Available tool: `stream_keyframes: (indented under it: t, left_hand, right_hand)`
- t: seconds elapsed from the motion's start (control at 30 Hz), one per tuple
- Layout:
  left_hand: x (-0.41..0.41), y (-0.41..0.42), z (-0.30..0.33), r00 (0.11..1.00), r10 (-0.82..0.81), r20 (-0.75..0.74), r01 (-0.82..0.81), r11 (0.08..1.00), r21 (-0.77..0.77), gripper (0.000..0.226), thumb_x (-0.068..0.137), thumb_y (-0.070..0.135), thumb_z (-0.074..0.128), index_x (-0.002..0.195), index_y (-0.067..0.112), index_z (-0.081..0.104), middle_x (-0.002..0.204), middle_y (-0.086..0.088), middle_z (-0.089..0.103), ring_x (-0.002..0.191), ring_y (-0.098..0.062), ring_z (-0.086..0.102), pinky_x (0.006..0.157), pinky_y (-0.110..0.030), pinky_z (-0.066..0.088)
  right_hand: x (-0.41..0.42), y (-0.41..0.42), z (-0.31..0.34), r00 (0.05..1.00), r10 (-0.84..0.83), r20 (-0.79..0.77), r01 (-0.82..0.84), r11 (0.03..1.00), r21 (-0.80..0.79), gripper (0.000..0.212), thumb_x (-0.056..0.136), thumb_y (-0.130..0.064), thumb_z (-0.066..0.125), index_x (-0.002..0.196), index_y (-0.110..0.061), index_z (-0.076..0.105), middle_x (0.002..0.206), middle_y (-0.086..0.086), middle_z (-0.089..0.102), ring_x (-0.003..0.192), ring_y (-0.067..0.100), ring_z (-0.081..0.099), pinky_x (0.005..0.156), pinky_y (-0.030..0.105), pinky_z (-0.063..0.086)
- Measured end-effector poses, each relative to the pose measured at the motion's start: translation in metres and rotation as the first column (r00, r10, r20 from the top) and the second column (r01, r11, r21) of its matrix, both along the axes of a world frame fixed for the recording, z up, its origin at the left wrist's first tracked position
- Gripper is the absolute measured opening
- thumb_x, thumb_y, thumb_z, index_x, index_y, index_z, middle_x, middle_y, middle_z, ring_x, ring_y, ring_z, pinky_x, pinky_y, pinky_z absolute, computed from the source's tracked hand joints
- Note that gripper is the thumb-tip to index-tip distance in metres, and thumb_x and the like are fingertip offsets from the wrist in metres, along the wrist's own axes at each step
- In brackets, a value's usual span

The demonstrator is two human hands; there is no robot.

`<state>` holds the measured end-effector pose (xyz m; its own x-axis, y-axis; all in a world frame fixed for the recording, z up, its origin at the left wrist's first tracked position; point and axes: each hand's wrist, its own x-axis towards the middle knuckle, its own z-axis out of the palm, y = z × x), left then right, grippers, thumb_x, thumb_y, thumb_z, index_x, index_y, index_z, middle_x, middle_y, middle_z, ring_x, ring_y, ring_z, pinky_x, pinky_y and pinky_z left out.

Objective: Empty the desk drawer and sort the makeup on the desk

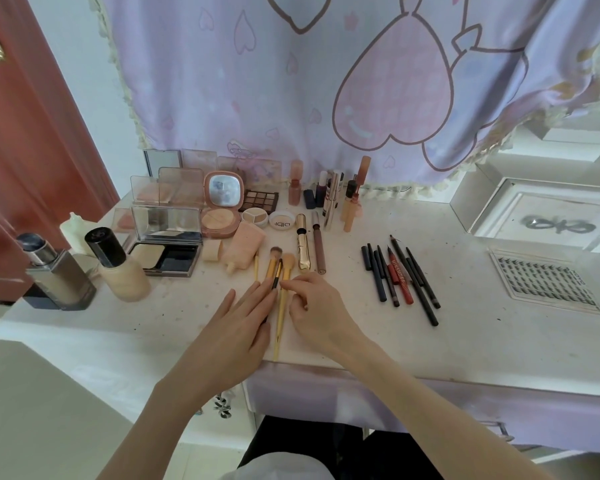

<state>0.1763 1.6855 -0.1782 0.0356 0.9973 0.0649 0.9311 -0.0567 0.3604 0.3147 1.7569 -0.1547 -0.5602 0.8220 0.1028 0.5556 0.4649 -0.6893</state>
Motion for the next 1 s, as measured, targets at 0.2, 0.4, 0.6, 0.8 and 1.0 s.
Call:
stream_keyframes:
  t: [0.2, 0.4, 0.6, 0.8, 1.0]
  left_hand:
    - [-0.003, 0.004, 0.003, 1.000, -0.013, -0.029, 0.010, 0.996, -0.089, 0.087, 0.065, 0.050, -0.015, 0.147, 0.021, -0.008, 0.152, 0.012, -0.021, 0.132, 0.008, -0.023, 0.107, -0.018, -0.018]
    - [0.001, 0.004, 0.003, 1.000, 0.009, -0.001, -0.009, 0.993, -0.121, 0.084, 0.068, 0.059, -0.016, 0.143, 0.022, -0.015, 0.148, 0.014, -0.027, 0.132, 0.007, -0.028, 0.111, -0.023, -0.016]
    - [0.000, 0.007, 0.001, 0.989, 0.016, -0.144, -0.032, 0.994, -0.106, 0.082, 0.065, 0.052, -0.023, 0.141, 0.020, -0.022, 0.146, 0.009, -0.031, 0.135, -0.001, -0.027, 0.114, -0.027, -0.014]
    - [0.001, 0.008, 0.001, 0.989, 0.024, -0.143, -0.043, 0.991, -0.130, 0.078, 0.065, 0.053, -0.022, 0.137, 0.022, -0.024, 0.146, 0.009, -0.031, 0.135, 0.000, -0.027, 0.114, -0.029, -0.013]
    - [0.017, 0.015, 0.012, 0.999, 0.043, -0.015, -0.042, 0.998, 0.040, 0.076, 0.076, 0.054, -0.011, 0.145, 0.024, -0.007, 0.149, 0.015, -0.022, 0.131, 0.006, -0.029, 0.110, -0.023, -0.018]
  right_hand:
    - [-0.002, 0.001, -0.002, 1.000, 0.007, -0.010, -0.007, 0.999, 0.040, 0.035, 0.093, -0.002, 0.040, 0.120, -0.005, 0.062, 0.124, 0.007, 0.060, 0.113, 0.017, 0.054, 0.091, 0.006, 0.028]
    - [-0.004, -0.001, -0.002, 0.990, 0.129, 0.065, -0.138, 0.976, 0.171, 0.041, 0.090, 0.003, 0.042, 0.126, -0.007, 0.059, 0.129, 0.006, 0.059, 0.120, 0.022, 0.049, 0.098, 0.017, 0.029]
    - [0.000, -0.001, -0.026, 0.969, 0.105, 0.224, -0.171, 0.939, 0.298, 0.045, 0.087, -0.013, 0.037, 0.125, -0.002, 0.057, 0.126, 0.013, 0.061, 0.119, 0.028, 0.056, 0.103, 0.043, 0.043]
    - [0.003, -0.001, -0.032, 0.938, 0.070, 0.339, -0.204, 0.902, 0.381, 0.050, 0.089, -0.029, 0.031, 0.124, -0.008, 0.059, 0.126, 0.006, 0.062, 0.118, 0.021, 0.058, 0.099, 0.041, 0.044]
    - [0.037, -0.009, -0.020, 0.997, 0.073, 0.009, -0.073, 0.971, 0.227, 0.049, 0.094, -0.030, 0.029, 0.128, -0.008, 0.056, 0.132, 0.005, 0.055, 0.124, 0.016, 0.048, 0.105, 0.014, 0.027]
